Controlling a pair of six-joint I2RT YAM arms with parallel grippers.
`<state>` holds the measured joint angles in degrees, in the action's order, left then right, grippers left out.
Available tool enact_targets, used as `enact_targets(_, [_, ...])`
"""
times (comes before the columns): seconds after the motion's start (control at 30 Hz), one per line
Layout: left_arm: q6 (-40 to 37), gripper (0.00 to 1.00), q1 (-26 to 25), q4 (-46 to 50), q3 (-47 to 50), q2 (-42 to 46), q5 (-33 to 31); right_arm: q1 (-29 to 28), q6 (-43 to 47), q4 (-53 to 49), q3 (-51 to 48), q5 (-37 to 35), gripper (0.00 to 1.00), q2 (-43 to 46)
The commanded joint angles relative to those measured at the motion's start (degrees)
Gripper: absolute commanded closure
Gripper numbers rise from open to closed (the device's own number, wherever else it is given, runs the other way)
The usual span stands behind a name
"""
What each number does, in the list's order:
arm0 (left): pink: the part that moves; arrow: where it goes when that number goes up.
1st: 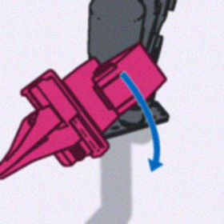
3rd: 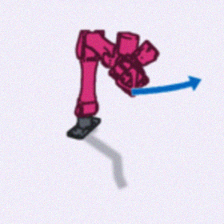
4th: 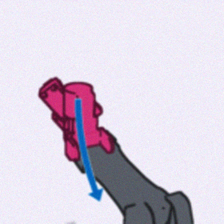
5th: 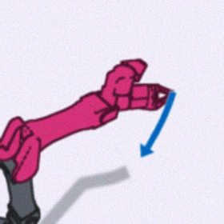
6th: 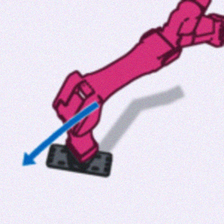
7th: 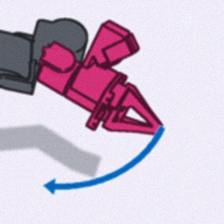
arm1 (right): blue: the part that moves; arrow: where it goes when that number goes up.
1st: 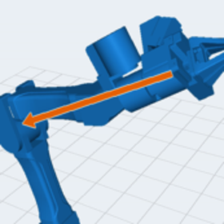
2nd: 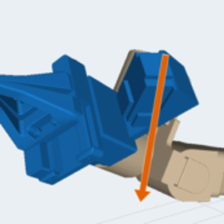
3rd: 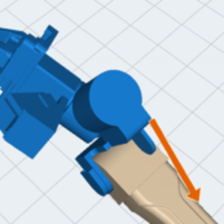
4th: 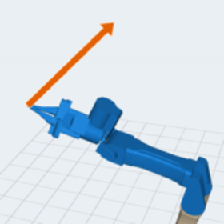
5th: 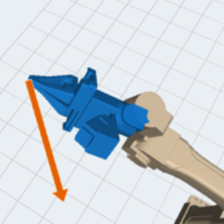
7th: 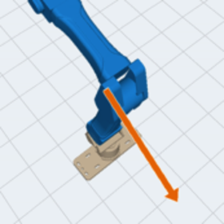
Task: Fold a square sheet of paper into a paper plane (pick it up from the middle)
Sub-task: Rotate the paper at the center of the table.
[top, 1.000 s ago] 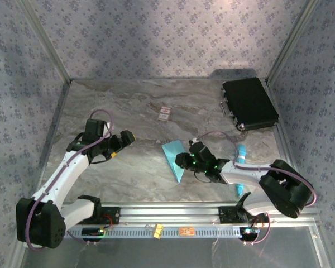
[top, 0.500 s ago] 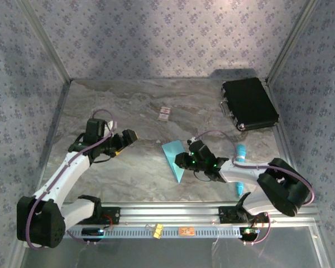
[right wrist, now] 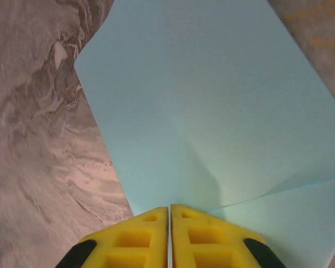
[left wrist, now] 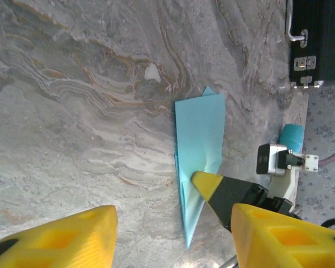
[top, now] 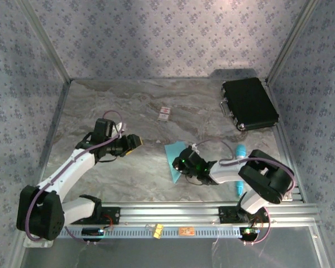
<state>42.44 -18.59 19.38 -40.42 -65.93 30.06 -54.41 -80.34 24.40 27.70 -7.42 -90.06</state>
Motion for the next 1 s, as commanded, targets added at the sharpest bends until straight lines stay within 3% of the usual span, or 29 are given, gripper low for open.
enact_targets(0.0, [0.4, 0.46, -0.9, -1.2, 0.0, -0.5, 1.4, -5.0, -18.9, -2.5, 0.7, -14.6, 0.88, -2.8])
enact_targets(0.07, [0.3, 0.49, -1.4, -1.0, -0.3, -0.7, 1.4, -6.7, -20.4, -1.6, 1.5, -16.5, 0.86, -3.2])
enact_targets(0.2, [-0.1, 0.56, -2.3, -0.5, -1.1, -1.5, 1.8, -5.6, -13.6, 2.2, -0.1, -15.1, 0.79, 0.9])
enact_targets(0.27, [0.1, 0.60, -3.3, -1.2, -1.6, -2.7, 1.8, -2.2, -3.9, 3.4, 0.0, -8.8, 0.77, 3.6])
enact_targets(0.33, [0.3, 0.64, -4.9, -1.9, -2.5, -4.8, 2.0, 1.2, 5.8, -3.7, 3.1, -0.9, 0.77, 5.4])
enact_targets(0.43, [0.0, 0.71, -9.0, -3.0, -5.5, -9.6, 1.8, 3.8, 13.7, -11.2, 5.5, 4.3, 0.80, 7.3])
enact_targets(0.67, [0.6, 0.80, -18.0, -5.8, -15.0, -23.7, 0.7, 9.9, 14.8, -13.0, 0.1, 7.4, 0.79, 12.9])
enact_targets(0.97, [1.4, 0.86, -19.8, -5.9, -22.3, -36.6, 0.5, 13.3, 17.1, -15.5, -4.2, 10.2, 0.76, 19.6])
